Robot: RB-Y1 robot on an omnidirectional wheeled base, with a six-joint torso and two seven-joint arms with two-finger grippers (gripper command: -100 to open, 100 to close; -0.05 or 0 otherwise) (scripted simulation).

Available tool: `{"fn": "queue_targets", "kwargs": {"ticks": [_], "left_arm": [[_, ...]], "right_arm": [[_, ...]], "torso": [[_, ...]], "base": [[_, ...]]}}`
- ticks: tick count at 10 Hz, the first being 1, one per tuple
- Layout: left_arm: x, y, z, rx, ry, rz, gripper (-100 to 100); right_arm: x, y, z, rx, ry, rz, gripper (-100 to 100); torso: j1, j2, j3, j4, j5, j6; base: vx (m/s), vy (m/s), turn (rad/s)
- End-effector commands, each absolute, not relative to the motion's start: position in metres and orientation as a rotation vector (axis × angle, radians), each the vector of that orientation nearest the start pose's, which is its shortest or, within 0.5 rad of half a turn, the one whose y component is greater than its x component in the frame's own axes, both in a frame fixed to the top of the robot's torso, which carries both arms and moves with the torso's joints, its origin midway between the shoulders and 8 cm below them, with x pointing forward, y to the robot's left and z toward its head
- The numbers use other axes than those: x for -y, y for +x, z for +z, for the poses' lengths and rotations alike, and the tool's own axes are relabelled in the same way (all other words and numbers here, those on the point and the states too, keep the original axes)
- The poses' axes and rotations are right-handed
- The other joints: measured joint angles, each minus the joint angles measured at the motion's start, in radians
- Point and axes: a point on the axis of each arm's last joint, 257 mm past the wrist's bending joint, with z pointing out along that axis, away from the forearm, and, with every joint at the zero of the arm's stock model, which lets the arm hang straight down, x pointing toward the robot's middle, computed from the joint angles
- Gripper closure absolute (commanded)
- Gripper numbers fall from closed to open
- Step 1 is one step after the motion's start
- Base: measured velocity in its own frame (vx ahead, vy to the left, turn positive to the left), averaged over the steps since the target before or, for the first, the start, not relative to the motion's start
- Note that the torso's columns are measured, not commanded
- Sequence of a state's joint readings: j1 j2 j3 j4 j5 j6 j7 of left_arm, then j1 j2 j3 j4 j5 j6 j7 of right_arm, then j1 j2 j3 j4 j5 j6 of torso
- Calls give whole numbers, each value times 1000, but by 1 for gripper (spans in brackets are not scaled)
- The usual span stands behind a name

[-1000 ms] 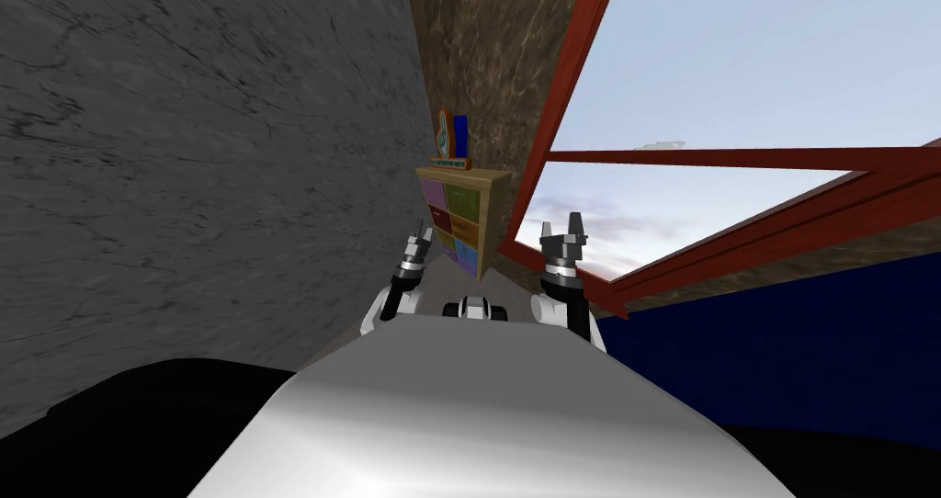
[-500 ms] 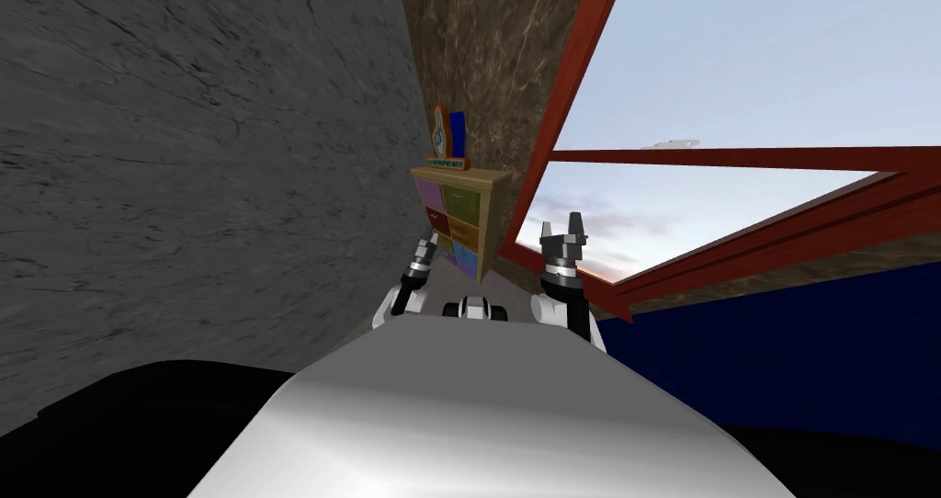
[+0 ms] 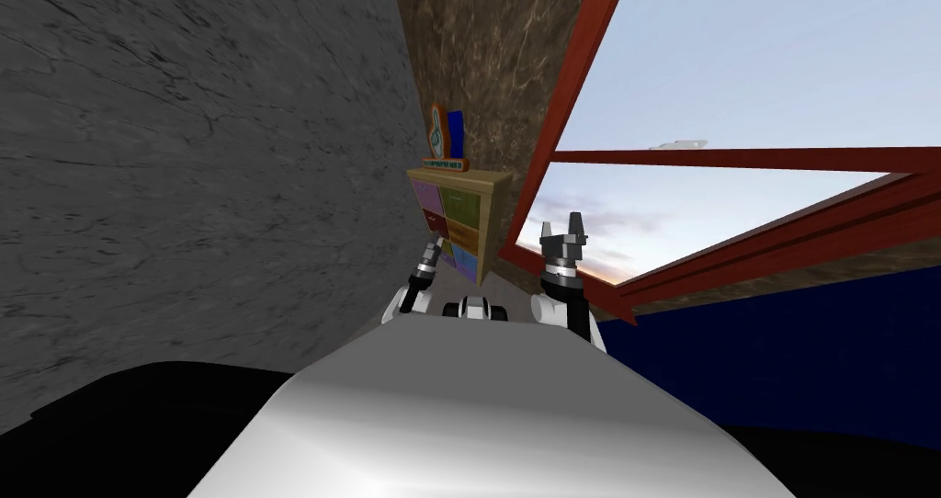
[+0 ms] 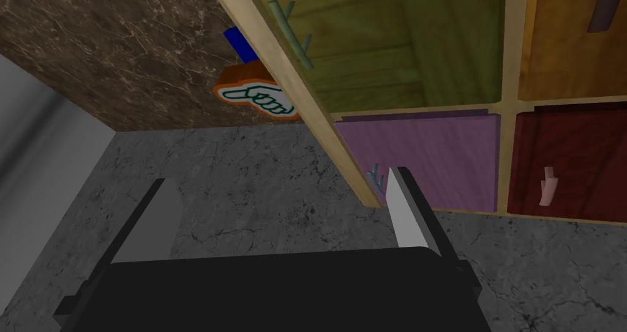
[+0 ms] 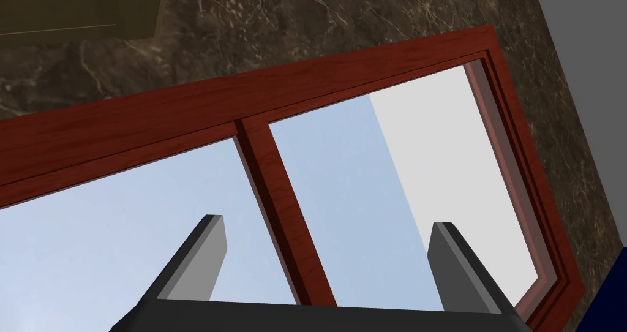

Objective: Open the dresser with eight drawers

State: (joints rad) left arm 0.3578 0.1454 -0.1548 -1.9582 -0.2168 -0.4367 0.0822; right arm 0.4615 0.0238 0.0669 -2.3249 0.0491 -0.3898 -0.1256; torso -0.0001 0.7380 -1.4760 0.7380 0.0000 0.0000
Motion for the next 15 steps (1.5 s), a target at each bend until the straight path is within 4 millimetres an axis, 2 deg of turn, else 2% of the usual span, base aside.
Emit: {"fn": "queue_targets", "kwargs": {"ticks": [1, 10, 15], "left_arm": [[-178, 424, -123, -1104, -639, -1332, -100], [-159, 435, -204, -1299, -632, -1264, -100], [-137, 438, -250, -1392, -653, -1244, -100]], "right_arm": [[251, 359, 36, -608, 727, 1459, 0], [251, 359, 36, -609, 727, 1459, 0], [251, 359, 36, -608, 727, 1459, 0]], "torso": [[0, 0, 0, 0, 0, 0], [1, 0, 0, 0, 0, 0], [0, 0, 0, 0, 0, 0]], "base": [[60, 28, -48], [66, 37, -51], [75, 46, -62]]}}
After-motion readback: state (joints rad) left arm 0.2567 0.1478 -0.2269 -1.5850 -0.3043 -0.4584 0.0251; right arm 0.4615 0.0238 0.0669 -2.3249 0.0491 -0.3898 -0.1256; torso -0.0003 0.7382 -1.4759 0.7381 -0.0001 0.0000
